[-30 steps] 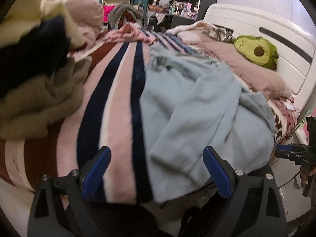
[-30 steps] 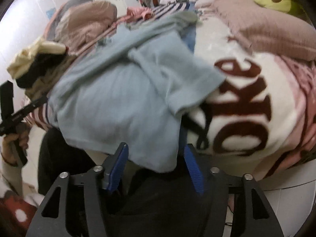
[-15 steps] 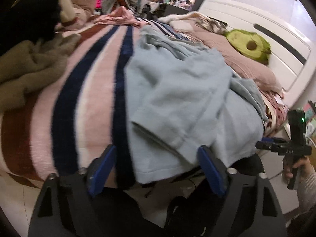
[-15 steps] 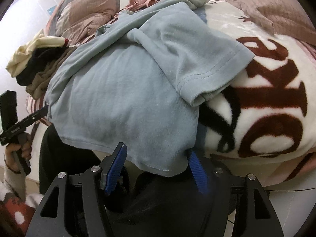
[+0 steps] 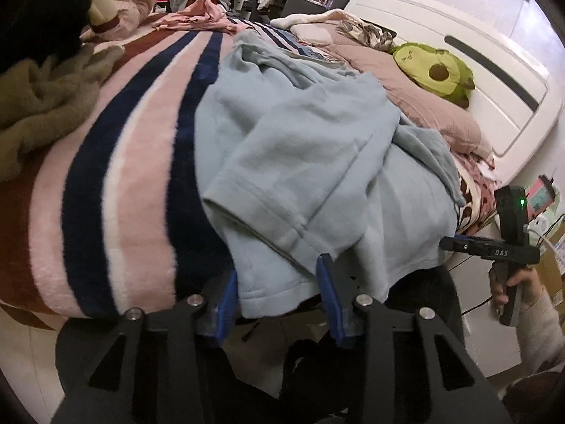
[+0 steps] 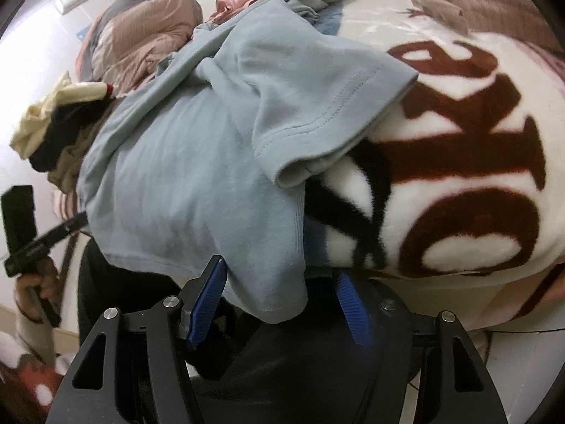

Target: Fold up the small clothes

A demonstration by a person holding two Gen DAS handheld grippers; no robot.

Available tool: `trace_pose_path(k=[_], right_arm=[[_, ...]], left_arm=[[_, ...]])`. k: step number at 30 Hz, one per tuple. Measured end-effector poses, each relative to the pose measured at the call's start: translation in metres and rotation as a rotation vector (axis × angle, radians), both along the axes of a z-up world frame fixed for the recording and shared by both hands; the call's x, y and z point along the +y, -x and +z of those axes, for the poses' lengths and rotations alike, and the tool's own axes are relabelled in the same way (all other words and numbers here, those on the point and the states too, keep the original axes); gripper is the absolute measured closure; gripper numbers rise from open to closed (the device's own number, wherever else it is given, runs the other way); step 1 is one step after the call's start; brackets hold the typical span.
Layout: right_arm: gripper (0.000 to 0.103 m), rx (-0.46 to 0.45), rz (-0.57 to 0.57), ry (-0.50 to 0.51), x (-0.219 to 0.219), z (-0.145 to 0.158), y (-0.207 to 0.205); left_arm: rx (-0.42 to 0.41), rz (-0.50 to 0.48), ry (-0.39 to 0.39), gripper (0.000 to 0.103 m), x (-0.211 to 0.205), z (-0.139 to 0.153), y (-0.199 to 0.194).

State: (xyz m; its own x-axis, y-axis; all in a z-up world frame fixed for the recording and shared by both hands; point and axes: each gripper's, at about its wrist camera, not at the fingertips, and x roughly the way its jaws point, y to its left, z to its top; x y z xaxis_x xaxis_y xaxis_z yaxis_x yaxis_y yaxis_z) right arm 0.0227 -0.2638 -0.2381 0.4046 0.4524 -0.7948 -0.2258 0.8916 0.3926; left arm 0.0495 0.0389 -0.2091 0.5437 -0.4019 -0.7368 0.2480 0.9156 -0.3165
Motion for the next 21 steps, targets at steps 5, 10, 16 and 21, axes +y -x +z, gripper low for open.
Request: trace_pose_path(k=[5, 10, 16, 21], right_arm=[[0.050, 0.030, 0.103, -0.038, 0.015, -0.007, -0.005], [0.066, 0.023, 0.179, -0.103, 0.031, -0.007, -0.008], [0.094, 0.040, 0.181, -0.142, 0.038, -0.009, -0.017], [0.097, 0.010, 0.211, -0.217, 0.041, 0.014, -0.012]], left_arm=[[0.015, -0.025, 0.010, 0.051, -0.007, 0.001, -0.001], [0.050, -0.061, 0.058, 0.067, -0.013, -0.002, -0.004], [0.038, -0.058, 0.066, 0.089, -0.015, 0.004, -0.009], [-0.005, -0.076, 0.101, 0.092, -0.017, 0.029, -0.010]])
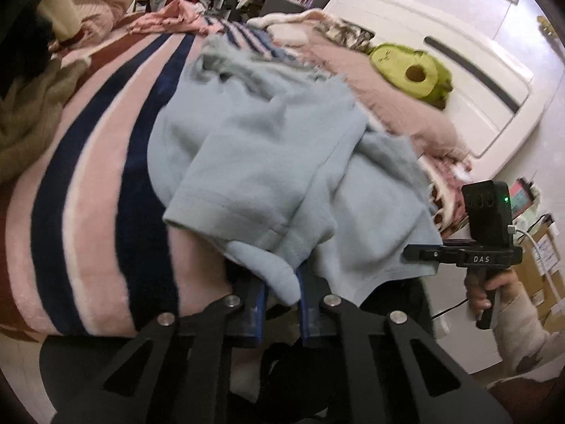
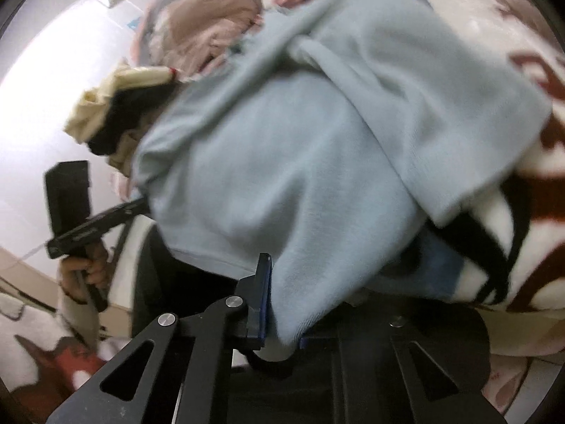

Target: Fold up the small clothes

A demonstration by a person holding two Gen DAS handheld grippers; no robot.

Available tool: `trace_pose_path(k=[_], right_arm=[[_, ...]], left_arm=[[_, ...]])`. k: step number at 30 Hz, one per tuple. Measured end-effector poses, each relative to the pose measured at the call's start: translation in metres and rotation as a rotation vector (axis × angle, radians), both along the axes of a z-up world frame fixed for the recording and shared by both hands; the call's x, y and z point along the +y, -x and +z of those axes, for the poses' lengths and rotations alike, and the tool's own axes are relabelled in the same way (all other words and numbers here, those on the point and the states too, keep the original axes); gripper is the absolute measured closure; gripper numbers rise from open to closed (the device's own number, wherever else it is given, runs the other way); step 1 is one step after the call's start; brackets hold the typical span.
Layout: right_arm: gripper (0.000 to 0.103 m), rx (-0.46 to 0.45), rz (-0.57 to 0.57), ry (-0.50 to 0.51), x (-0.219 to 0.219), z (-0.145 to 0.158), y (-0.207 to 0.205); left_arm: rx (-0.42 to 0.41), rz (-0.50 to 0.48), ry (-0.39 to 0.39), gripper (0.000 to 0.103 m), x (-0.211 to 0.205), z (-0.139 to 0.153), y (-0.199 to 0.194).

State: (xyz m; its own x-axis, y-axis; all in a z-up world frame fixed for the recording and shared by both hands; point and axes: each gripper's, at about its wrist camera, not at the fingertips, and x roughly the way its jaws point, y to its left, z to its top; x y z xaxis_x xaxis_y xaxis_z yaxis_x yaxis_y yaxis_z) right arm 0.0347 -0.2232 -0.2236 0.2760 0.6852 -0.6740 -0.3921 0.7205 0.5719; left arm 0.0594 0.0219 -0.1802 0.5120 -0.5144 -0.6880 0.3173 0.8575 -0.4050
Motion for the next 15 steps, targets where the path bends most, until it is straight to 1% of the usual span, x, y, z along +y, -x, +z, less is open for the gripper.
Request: trace_pose_path(k=[4, 6, 11, 15], right_arm=[[0.097, -0.083, 0.006, -0.040, 0.000, 0.040, -0.007], [0.097, -0.136, 0.003, -0.059, -0.002, 0.065, -0.014], [0.097, -0.259, -0.048, -0.086, -0.017, 0.116, -0.038], [0.097, -0.332, -0.097, -0.055, -0.020, 0.147, -0.072]], left_arm=[[-0.070, -0.002, 0.024, 0.092, 0.002, 0.034, -0.008], [-0.100, 0.001, 0.036, 0.093, 0.005, 0.050, -0.016], [-0.193, 0.021, 0.020, 0.093, 0.008, 0.089, -0.045], [-0.264, 0.061, 0.005, 0.093, 0.012, 0.117, -0.077]])
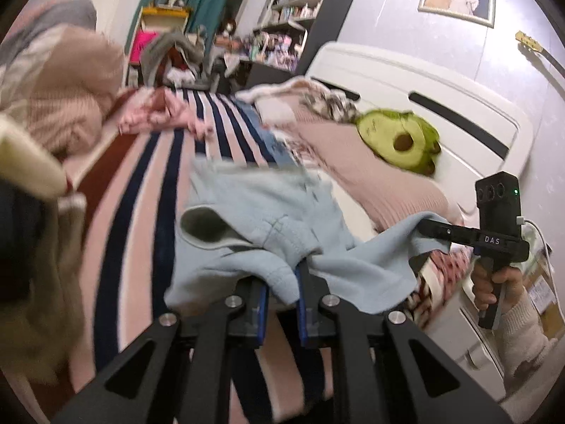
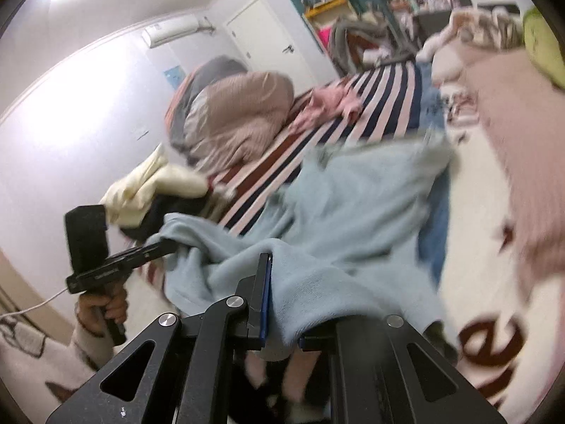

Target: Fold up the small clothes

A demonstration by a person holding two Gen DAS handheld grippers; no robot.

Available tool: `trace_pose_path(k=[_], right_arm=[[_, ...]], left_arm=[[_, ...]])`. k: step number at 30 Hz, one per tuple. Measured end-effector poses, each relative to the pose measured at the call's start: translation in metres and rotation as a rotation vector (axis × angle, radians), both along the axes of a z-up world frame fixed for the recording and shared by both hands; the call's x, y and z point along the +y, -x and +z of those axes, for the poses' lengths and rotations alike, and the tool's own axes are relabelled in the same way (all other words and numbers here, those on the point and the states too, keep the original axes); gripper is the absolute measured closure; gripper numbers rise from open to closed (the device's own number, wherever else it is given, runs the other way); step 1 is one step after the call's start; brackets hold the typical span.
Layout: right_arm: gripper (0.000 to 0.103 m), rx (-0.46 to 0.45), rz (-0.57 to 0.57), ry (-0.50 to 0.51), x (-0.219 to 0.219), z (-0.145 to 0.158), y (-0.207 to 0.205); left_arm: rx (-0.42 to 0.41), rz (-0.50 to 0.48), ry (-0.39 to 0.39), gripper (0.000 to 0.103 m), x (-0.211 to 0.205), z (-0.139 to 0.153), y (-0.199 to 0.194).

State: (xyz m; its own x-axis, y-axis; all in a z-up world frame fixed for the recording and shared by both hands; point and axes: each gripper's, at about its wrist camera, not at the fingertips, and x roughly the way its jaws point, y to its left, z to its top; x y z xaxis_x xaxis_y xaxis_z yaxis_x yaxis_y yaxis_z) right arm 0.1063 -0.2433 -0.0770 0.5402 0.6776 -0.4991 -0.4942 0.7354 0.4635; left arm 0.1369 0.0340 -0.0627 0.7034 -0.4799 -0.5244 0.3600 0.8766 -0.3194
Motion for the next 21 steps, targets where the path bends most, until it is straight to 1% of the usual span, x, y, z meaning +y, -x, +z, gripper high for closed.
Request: trace_pose_path(k=[3, 4, 5, 8, 11, 15, 18, 21], right_arm=[[0.097, -0.033, -0.028, 0.025, -0.005, 0.013, -0.026], [0.097, -0.039, -0.039, 0.033, -0.005, 0.016, -0.040], [0.097, -0.041, -0.045, 0.034, -0.004, 0.018, -0.052], [0.097, -0.048, -0.071, 0.051, -0.005, 0.022, -0.093], [0.097, -0.042, -0.095, 0.059, -0.006, 0.020, -0.127], [0.097, -0.025, -0.113, 0.083, -0.010, 0.010, -0.175], [0.097, -0.001, -0.128, 0.106, -0.013, -0.004, -0.210], [0.097, 0.022, -0.149, 0.104, -0.020, -0.018, -0.241]], left_arm=[[-0.047, 0.022, -0.017, 0.093, 0.000, 0.017, -0.034], [-0.058, 0.030, -0.026, 0.093, -0.001, 0.019, -0.046], [-0.065, 0.036, -0.032, 0.093, -0.002, 0.021, -0.054], [-0.083, 0.052, -0.049, 0.093, -0.006, 0.025, -0.096], [-0.093, 0.067, -0.064, 0.093, -0.010, 0.026, -0.134], [-0.089, 0.083, -0.096, 0.094, -0.015, 0.016, -0.189], [-0.061, 0.088, -0.108, 0.094, -0.019, 0.000, -0.232], [-0.044, 0.086, -0.134, 0.094, -0.025, -0.016, -0.271]])
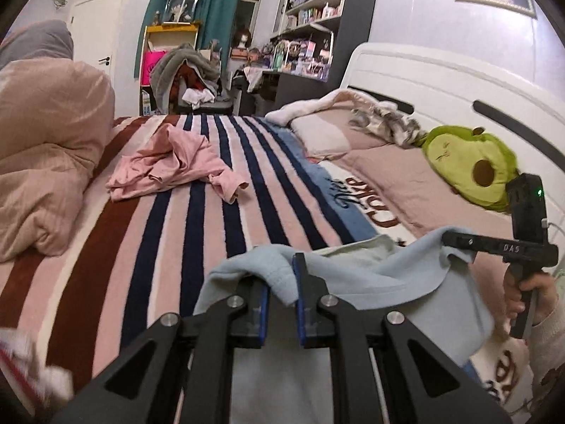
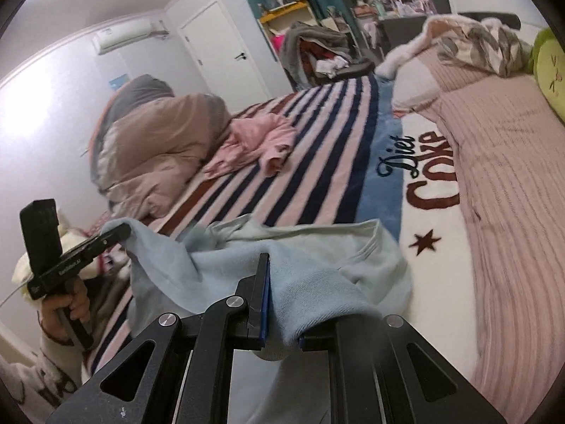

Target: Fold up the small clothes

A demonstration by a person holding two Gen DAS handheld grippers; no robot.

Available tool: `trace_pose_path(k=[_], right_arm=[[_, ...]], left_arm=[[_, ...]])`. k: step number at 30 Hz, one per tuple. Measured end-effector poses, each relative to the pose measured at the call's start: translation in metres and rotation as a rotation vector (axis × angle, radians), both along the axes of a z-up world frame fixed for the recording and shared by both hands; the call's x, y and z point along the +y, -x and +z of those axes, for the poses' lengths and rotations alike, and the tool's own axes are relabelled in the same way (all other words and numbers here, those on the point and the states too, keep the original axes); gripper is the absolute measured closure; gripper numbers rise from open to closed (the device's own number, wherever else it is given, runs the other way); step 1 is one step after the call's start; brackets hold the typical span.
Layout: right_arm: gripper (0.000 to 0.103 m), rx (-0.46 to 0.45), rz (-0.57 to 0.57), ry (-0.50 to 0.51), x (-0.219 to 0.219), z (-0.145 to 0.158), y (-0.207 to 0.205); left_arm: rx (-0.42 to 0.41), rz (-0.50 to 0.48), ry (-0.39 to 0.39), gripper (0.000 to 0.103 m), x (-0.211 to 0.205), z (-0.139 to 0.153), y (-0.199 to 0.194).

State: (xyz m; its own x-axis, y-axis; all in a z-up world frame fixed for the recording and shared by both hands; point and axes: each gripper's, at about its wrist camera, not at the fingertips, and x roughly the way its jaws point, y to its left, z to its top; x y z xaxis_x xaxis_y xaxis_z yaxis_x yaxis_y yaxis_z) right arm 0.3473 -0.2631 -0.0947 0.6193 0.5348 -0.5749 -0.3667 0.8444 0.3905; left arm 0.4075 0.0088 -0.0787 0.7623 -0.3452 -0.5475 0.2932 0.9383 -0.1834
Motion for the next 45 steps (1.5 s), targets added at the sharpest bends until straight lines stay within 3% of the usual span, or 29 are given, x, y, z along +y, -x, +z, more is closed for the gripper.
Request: trace_pose_path(k=[6, 9, 12, 15, 16, 17, 18, 19, 20, 25, 30, 38, 41, 45], right_arm=[[0.097, 0.054, -0.010, 0.023, -0.004, -0.027, -0.052], [0.096, 0.135, -0.008, 0.025, -0.003, -0.047, -0.074], [0.089, 0.208, 0.008, 0.039, -0.002, -0.064, -0.081], [0.071, 0.230, 0.020, 0.026, -0.007, -0.067, -0.076], [0.060, 0.233, 0.016, 0.001, -0.012, -0.065, -0.073], [0.048, 0.235, 0.001, -0.028, -0.018, -0.061, -0.070], [0.043, 0.228, -0.013, -0.038, -0.023, -0.057, -0.067], [0.035, 0.217, -0.029, -0.033, -0.026, -0.052, -0.064], [0.033, 0.195, -0.049, -0.014, -0.029, -0.044, -0.060], [0.034, 0.096, -0.101, 0.052, -0.037, -0.011, -0.034], [0.034, 0.047, -0.019, 0.100, -0.009, 0.006, -0.001], [0.034, 0.063, -0.011, 0.120, 0.015, -0.013, 0.084], [0.034, 0.135, -0.007, -0.011, 0.008, -0.025, 0.120], [0.034, 0.265, -0.083, -0.214, -0.003, -0.059, 0.143]], left_arm=[[0.052, 0.025, -0.055, 0.094, -0.008, -0.032, -0.059], [0.114, 0.038, -0.074, 0.093, -0.008, -0.052, -0.076], [0.133, 0.045, -0.101, 0.081, -0.007, -0.063, -0.079], [0.132, 0.058, -0.114, 0.075, -0.005, -0.063, -0.076], [0.128, 0.060, -0.111, 0.073, -0.004, -0.060, -0.074], [0.123, 0.058, -0.105, 0.066, -0.003, -0.056, -0.072], [0.114, 0.061, -0.105, 0.051, -0.003, -0.052, -0.069], [0.090, 0.074, -0.113, 0.043, -0.001, -0.045, -0.063], [0.069, 0.079, -0.118, 0.038, 0.000, -0.039, -0.059], [0.002, 0.086, -0.100, 0.034, 0.012, -0.007, -0.034], [0.045, 0.050, -0.042, 0.026, 0.024, -0.005, 0.009], [0.218, 0.076, 0.109, 0.025, 0.055, -0.043, 0.098], [0.294, 0.066, 0.211, 0.025, 0.065, -0.058, 0.122], [0.358, 0.044, 0.322, 0.025, 0.058, -0.081, 0.134]])
